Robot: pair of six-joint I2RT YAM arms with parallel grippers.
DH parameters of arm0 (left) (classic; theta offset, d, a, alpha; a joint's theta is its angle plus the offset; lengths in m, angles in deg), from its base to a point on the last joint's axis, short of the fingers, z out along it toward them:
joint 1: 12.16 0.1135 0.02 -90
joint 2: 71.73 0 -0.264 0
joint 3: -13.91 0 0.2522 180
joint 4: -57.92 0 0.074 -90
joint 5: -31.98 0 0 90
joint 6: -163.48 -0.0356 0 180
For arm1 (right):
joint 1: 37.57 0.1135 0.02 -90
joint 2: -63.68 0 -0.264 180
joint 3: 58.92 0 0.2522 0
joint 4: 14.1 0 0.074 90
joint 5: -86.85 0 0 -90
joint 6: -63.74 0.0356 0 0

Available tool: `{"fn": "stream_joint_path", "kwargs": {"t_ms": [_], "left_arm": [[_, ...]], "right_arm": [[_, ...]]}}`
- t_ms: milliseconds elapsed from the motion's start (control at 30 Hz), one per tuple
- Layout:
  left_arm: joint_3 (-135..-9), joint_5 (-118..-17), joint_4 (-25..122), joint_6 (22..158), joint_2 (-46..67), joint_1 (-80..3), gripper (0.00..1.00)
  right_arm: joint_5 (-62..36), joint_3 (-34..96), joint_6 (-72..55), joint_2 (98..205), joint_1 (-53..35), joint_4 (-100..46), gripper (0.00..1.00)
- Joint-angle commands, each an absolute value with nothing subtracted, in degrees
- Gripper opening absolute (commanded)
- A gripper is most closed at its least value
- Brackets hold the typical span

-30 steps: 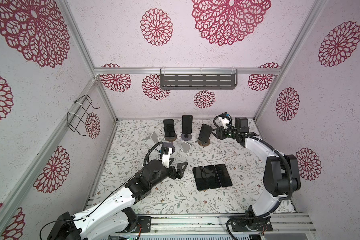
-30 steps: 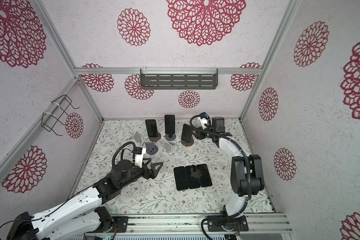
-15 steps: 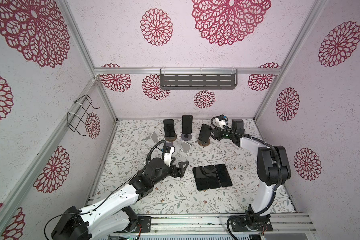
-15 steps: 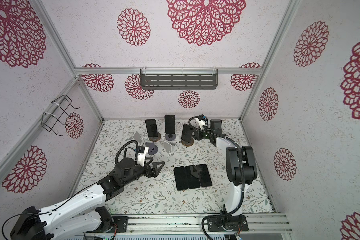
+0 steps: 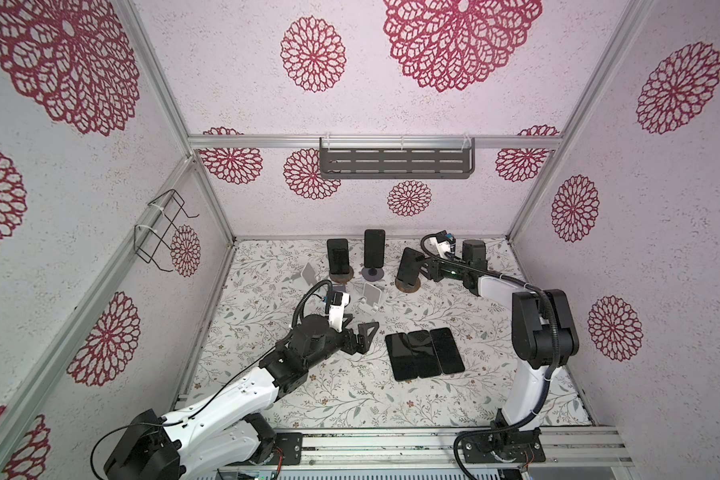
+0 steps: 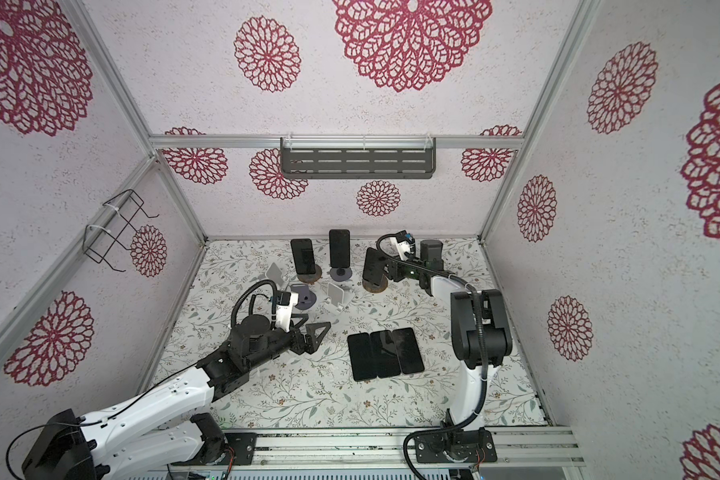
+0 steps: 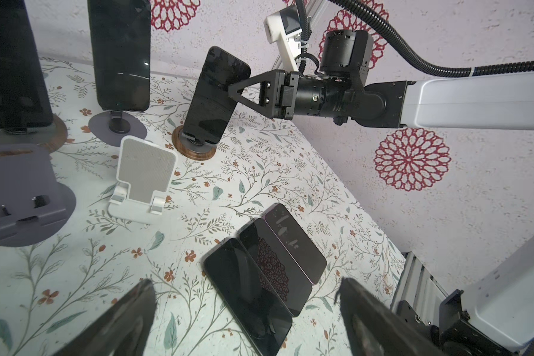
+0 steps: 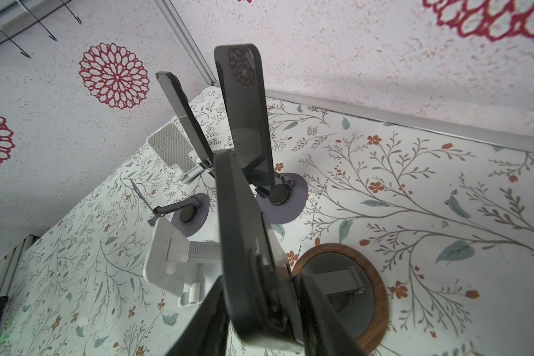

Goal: Remove the phone from the phone stand
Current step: 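Grasp the black phone on the wooden-based stand with the right gripper and lift it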

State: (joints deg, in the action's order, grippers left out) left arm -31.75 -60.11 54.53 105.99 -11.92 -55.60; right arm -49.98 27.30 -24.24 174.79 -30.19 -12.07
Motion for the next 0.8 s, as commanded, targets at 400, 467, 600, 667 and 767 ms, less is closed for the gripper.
{"fn": "stream_joint_path", "kwargs": {"t_ms": [400,467,600,667,767], "left_arm": [[-32.7,-60.0,56.1,104.7,-12.1,-55.2,0.96],[-32.7,-60.0,56.2,104.6,-12.2,-55.2,0.96],[-32.9,-60.0,56.4,104.3,-12.3,-55.2,0.96],[-33.2,-60.2,56.5,104.0,-12.2,-55.1,0.96],[-34.2,-61.7,56.4,103.7,-11.2,-54.2,0.96]], "right_arm": [[-49.9,28.0,-26.9,171.0,-30.5,-13.8,0.12],[-50.2,28.7,-27.5,170.4,-30.5,-15.2,0.1],[-50.6,30.2,-28.8,168.7,-30.5,-18.6,0.1],[-50.6,30.7,-29.6,167.3,-30.5,-20.4,0.1],[-51.1,30.4,-30.2,164.7,-30.5,-21.4,0.09]]}}
